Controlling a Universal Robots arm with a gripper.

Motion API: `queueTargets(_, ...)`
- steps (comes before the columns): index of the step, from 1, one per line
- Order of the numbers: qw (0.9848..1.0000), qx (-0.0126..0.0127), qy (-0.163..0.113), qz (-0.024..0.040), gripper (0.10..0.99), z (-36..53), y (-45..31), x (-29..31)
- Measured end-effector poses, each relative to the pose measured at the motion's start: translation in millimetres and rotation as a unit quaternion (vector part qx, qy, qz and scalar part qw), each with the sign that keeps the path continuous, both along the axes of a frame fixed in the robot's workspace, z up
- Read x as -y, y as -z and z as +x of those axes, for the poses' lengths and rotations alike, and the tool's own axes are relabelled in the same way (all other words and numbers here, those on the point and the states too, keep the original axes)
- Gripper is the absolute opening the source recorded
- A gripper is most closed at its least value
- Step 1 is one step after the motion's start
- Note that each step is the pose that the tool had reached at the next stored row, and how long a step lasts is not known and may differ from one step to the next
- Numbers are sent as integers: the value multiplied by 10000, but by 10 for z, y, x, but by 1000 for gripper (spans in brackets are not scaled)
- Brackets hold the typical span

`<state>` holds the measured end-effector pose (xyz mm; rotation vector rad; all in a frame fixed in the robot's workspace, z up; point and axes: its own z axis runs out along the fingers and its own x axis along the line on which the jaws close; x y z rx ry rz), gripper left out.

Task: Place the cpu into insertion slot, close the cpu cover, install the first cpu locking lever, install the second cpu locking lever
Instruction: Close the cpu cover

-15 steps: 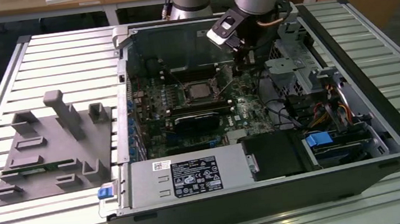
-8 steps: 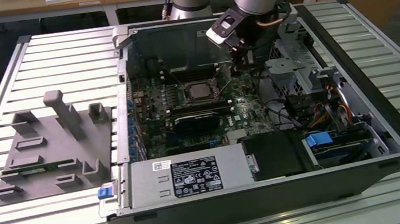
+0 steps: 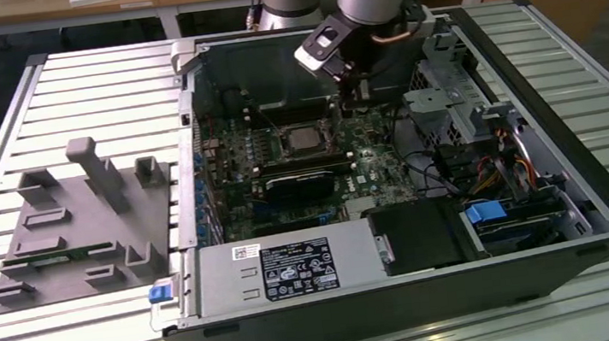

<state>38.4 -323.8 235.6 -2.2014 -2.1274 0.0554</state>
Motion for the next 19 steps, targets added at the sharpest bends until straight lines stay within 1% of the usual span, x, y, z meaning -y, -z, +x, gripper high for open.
queueTargets(4, 10000, 44, 0, 4, 106, -139, 0, 0)
queueTargets(7, 10000, 68, 0, 4, 106, -225, 0, 0)
queueTargets(10, 10000, 79, 0, 5, 106, -286, 1, 0)
queueTargets(13, 10000, 86, 0, 4, 106, -323, 1, 0)
queueTargets(16, 9999, 100, 0, 7, 106, -357, 2, 0)
queueTargets(19, 9999, 119, 0, 19, 106, -407, 5, -1)
